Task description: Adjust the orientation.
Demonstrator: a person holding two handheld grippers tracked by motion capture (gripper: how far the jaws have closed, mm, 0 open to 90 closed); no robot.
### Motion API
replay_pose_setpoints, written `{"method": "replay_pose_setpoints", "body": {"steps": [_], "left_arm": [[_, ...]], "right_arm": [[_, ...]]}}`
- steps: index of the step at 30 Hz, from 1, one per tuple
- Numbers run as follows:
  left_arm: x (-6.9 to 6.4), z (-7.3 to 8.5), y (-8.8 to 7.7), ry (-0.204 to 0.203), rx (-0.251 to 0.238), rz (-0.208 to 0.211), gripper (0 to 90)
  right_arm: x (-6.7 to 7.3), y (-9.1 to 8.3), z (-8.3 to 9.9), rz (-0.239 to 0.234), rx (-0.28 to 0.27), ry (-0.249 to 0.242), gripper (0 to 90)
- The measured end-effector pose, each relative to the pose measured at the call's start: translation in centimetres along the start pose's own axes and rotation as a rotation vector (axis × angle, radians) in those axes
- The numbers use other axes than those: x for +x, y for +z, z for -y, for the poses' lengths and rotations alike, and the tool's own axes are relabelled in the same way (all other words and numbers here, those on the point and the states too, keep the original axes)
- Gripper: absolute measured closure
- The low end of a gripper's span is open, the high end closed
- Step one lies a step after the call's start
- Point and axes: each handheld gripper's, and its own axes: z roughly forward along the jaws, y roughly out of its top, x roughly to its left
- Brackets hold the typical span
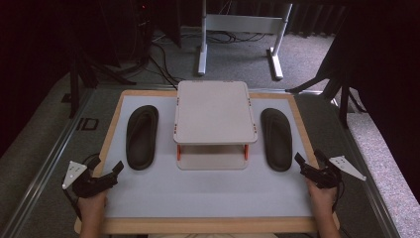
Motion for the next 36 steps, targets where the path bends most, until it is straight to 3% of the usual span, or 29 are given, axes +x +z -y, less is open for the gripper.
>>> {"method": "replay_pose_setpoints", "body": {"steps": [2, 7, 9, 10, 13, 19, 20, 21, 22, 23, 24, 25, 27, 28, 31, 33, 34, 35, 36], "left_arm": [[0.0, -0.1, 0.2, 0.011, 0.032, 0.013, 2.0], [-0.6, -0.1, 0.0, 0.040, 0.035, 0.011, 2.0], [-0.8, -0.2, -0.1, 0.036, 0.024, -0.009, 2.0], [-1.0, -0.3, -0.3, 0.035, 0.007, -0.051, 2.0], [-0.9, -0.8, -0.6, 0.024, 0.005, -0.065, 2.0], [-1.0, -2.2, -1.0, 0.002, 0.036, -0.030, 2.0], [-0.9, -2.6, -1.1, 0.009, 0.044, -0.003, 2.0], [-1.0, -2.9, -1.1, 0.014, 0.058, -0.001, 2.0], [-0.9, -3.8, -0.9, 0.031, 0.126, 0.016, 2.0], [-0.9, -4.2, -0.8, 0.042, 0.155, 0.003, 2.0], [-0.9, -4.2, -0.8, 0.042, 0.155, 0.003, 2.1], [-0.8, -5.1, -0.8, 0.042, 0.201, 0.028, 2.0], [-0.8, -5.5, -0.7, 0.042, 0.218, 0.023, 2.1], [-0.7, -5.9, -0.7, 0.045, 0.244, 0.051, 2.1], [-0.8, -6.9, -0.3, 0.074, 0.316, 0.036, 2.0], [-1.0, -7.3, -0.1, 0.088, 0.361, 0.048, 2.1], [-1.0, -7.3, -0.1, 0.088, 0.361, 0.048, 2.1], [-1.3, -7.8, 0.2, 0.113, 0.405, 0.052, 2.4], [-1.3, -7.8, 0.2, 0.113, 0.405, 0.052, 2.4]], "right_arm": [[0.0, 0.0, 0.0, -0.010, 0.002, 0.005, 11.1], [0.1, -0.2, 0.0, -0.012, -0.012, -0.004, 11.1], [0.1, -0.1, 0.0, -0.026, -0.011, -0.005, 11.1], [0.1, -0.1, 0.0, -0.019, -0.010, -0.005, 11.1], [0.1, 0.0, 0.0, -0.022, 0.002, -0.004, 11.1], [0.3, 0.1, 0.0, -0.040, 0.026, -0.017, 12.4], [0.3, 0.1, 0.0, -0.048, 0.027, -0.018, 12.4], [0.3, 0.1, 0.0, -0.045, 0.026, -0.021, 12.4], [0.3, 0.1, 0.0, -0.051, 0.024, -0.022, 12.4], [0.3, 0.1, 0.0, -0.055, 0.025, -0.021, 12.4], [0.3, 0.1, 0.0, -0.052, 0.028, -0.022, 12.4], [0.3, 0.1, 0.0, -0.055, 0.031, -0.022, 12.4], [0.4, 0.2, 0.0, -0.059, 0.032, -0.024, 12.5], [0.4, 0.2, 0.0, -0.059, 0.036, -0.025, 12.5], [0.4, 0.2, 0.0, -0.060, 0.038, -0.027, 12.5], [0.4, 0.2, 0.0, -0.059, 0.039, -0.024, 12.6], [0.4, 0.2, 0.0, -0.059, 0.039, -0.024, 12.6], [0.4, 0.2, 0.0, -0.058, 0.039, -0.022, 12.6], [0.4, 0.2, 0.0, -0.058, 0.040, -0.019, 13.2]]}}
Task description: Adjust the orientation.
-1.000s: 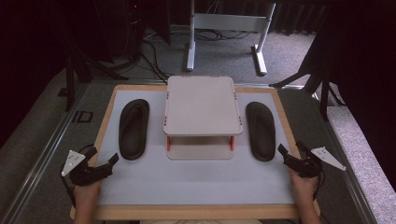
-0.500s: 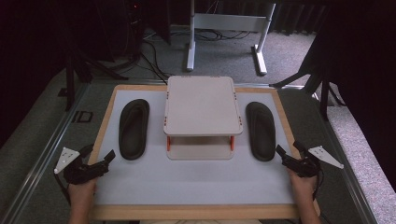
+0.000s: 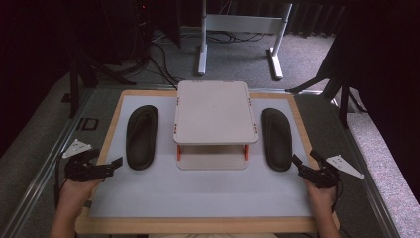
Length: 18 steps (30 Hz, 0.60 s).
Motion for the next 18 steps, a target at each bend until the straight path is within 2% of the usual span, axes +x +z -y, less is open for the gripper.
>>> {"method": "replay_pose_setpoints", "body": {"steps": [1, 2, 3, 4, 5, 6, 7, 8, 9, 10, 11, 12, 13, 14, 15, 18], "left_arm": [[-0.3, -0.6, 0.1, 0.023, 0.052, -0.005, 2.4], [-0.3, -0.6, 0.1, 0.023, 0.052, -0.005, 2.4], [-0.4, -1.0, 0.3, 0.041, 0.103, -0.004, 2.4], [-0.4, -1.0, 0.3, 0.041, 0.103, -0.004, 2.4], [-0.4, -1.5, 0.6, 0.049, 0.165, 0.002, 2.4], [-0.4, -1.7, 0.7, 0.055, 0.194, 0.002, 2.4], [-0.4, -1.7, 0.7, 0.055, 0.194, 0.002, 2.4], [-0.3, -2.1, 1.1, 0.065, 0.273, 0.013, 2.5], [-0.3, -2.3, 1.3, 0.073, 0.301, 0.005, 2.5], [-0.3, -2.3, 1.3, 0.073, 0.301, 0.005, 2.5], [-0.2, -2.7, 1.5, 0.085, 0.367, 0.000, 2.5], [-0.2, -2.7, 1.5, 0.085, 0.367, 0.000, 2.5], [0.0, -3.2, 1.6, 0.091, 0.419, 0.011, 2.5], [0.0, -3.5, 1.7, 0.108, 0.441, -0.003, 2.5], [0.0, -3.5, 1.7, 0.108, 0.441, -0.003, 2.5], [0.3, -4.5, 1.9, 0.119, 0.497, 0.008, 2.6]], "right_arm": [[0.0, 0.0, 0.0, -0.002, 0.000, 0.002, 13.2], [0.0, 0.0, 0.0, 0.000, 0.000, 0.002, 13.2], [0.0, 0.0, 0.0, 0.001, -0.001, 0.003, 13.2], [0.0, 0.0, 0.0, 0.000, 0.000, 0.004, 13.2], [0.0, 0.0, 0.0, 0.002, 0.000, 0.004, 13.2], [0.0, 0.0, 0.0, 0.001, -0.001, 0.005, 13.2], [0.0, 0.0, 0.0, 0.001, -0.001, 0.005, 13.2], [0.0, 0.0, 0.0, 0.001, 0.002, 0.007, 13.2], [0.0, 0.0, 0.0, 0.001, 0.003, 0.006, 13.2], [0.0, 0.0, 0.0, 0.001, 0.004, 0.004, 13.2], [0.0, 0.0, 0.0, 0.005, 0.004, 0.002, 13.2], [0.0, 0.1, 0.0, 0.004, 0.006, 0.001, 13.2], [0.1, 0.1, 0.0, 0.003, 0.008, 0.000, 13.2], [0.1, 0.1, 0.0, 0.006, 0.009, -0.004, 13.2], [0.1, 0.1, 0.0, 0.001, 0.011, -0.005, 13.2], [0.1, 0.2, 0.0, 0.002, 0.011, -0.006, 13.2]]}}
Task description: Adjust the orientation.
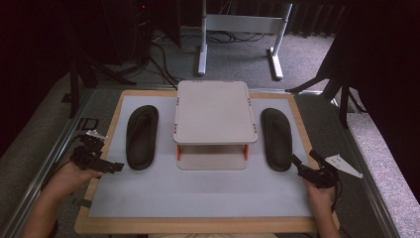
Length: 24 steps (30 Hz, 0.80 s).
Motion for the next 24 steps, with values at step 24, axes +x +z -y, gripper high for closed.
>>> {"method": "replay_pose_setpoints", "body": {"steps": [24], "left_arm": [[1.4, -6.0, 1.9, 0.026, 0.234, 0.007, 6.2]], "right_arm": [[0.3, 0.1, 0.0, 0.001, 0.014, -0.019, 13.2]]}}
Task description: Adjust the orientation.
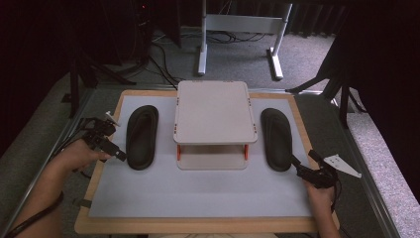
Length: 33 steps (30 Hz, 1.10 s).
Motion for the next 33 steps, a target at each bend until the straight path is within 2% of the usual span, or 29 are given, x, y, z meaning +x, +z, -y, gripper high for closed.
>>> {"method": "replay_pose_setpoints", "body": {"steps": [6, 10, 14, 22, 26, 27, 30, 33], "left_arm": [[0.0, -1.6, 0.2, 0.009, 0.014, -0.017, 6.1], [0.2, -2.8, 0.3, 0.010, 0.005, -0.005, 6.5], [0.9, -4.4, 0.3, -0.010, 0.000, 0.018, 6.9], [1.9, -6.7, 0.5, -0.034, -0.013, 0.014, 11.6], [2.4, -7.3, 0.8, -0.047, -0.024, 0.005, 14.3], [2.8, -7.6, 1.0, -0.068, -0.039, 0.013, 15.7], [3.1, -7.9, 1.2, -0.077, -0.046, 0.018, 16.5], [3.3, -8.2, 1.7, -0.078, -0.055, 0.033, 22.9]], "right_arm": [[0.1, 0.1, 0.0, 0.013, 0.010, -0.012, 13.3], [0.1, 0.1, 0.0, 0.007, 0.011, -0.011, 13.3], [0.1, 0.2, 0.0, 0.007, 0.013, -0.013, 13.3], [0.1, 0.2, 0.0, 0.002, 0.017, -0.013, 13.6], [0.1, 0.2, 0.1, 0.000, 0.018, -0.011, 13.6], [0.0, 0.2, 0.1, -0.002, 0.018, -0.011, 13.6], [0.0, 0.2, 0.1, -0.003, 0.019, -0.012, 13.6], [0.1, 0.3, 0.1, -0.005, 0.023, -0.012, 13.6]]}}
